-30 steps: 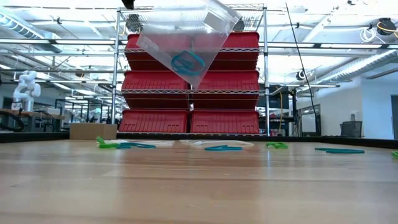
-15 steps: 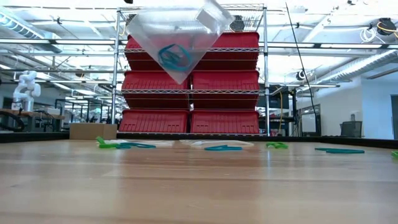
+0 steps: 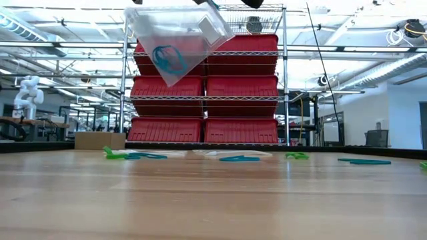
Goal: Sort rubber bands
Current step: Put the blue rubber band into the transparent zip bag, then close the transparent zip bag
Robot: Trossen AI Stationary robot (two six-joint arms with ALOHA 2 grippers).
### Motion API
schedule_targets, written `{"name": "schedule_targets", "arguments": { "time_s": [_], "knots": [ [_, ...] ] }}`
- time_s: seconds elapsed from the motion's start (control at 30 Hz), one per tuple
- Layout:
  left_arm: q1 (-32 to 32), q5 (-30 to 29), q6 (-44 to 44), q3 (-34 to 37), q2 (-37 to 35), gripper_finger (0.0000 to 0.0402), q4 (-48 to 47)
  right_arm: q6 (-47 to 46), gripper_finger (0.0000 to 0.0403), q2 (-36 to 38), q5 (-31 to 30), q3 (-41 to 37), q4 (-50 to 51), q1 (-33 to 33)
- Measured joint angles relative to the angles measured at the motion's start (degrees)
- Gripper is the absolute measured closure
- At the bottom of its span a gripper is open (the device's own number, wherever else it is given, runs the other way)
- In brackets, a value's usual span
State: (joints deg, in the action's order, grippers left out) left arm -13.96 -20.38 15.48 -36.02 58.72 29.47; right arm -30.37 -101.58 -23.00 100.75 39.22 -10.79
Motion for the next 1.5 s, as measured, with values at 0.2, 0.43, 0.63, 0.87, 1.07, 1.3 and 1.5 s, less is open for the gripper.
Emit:
{"name": "schedule_targets", "arguments": {
  "time_s": [0.2,0.43,0.63,0.87,1.07,1.3,1.5],
  "knots": [
    [-0.02,-0.06,-1.28,-0.01,0.95,0.0402,0.05,0.24,0.0275,0.0,0.66,0.0,-0.3,-0.04],
    [-0.03,-1.57,-3.11,-0.01,4.17,0.0402,0.29,0.22,0.0238,0.0,6.79,0.0,-0.03,-0.31],
    [0.0,-1.77,-3.17,-0.01,5.23,0.0402,2.8,2.27,0.0246,0.11,6.86,0.0,2.22,-0.57],
    [0.0,-1.75,-3.21,0.01,5.22,0.0401,3.04,8.85,0.0247,0.17,6.86,0.0,6.86,-0.72],
    [0.0,-1.73,-3.37,-0.01,5.22,0.0402,2.75,11.46,0.023,0.2,6.92,0.0,9.99,-0.74],
    [-0.02,-1.5,-4.66,0.0,5.25,0.0402,1.95,10.87,0.0182,0.2,8.96,0.0,11.59,-0.72],
    [-0.04,-0.58,-6.12,-0.01,5.74,0.0402,1.82,8.48,0.0159,0.31,15.14,1.94,15.09,-0.34]
  ]
}}
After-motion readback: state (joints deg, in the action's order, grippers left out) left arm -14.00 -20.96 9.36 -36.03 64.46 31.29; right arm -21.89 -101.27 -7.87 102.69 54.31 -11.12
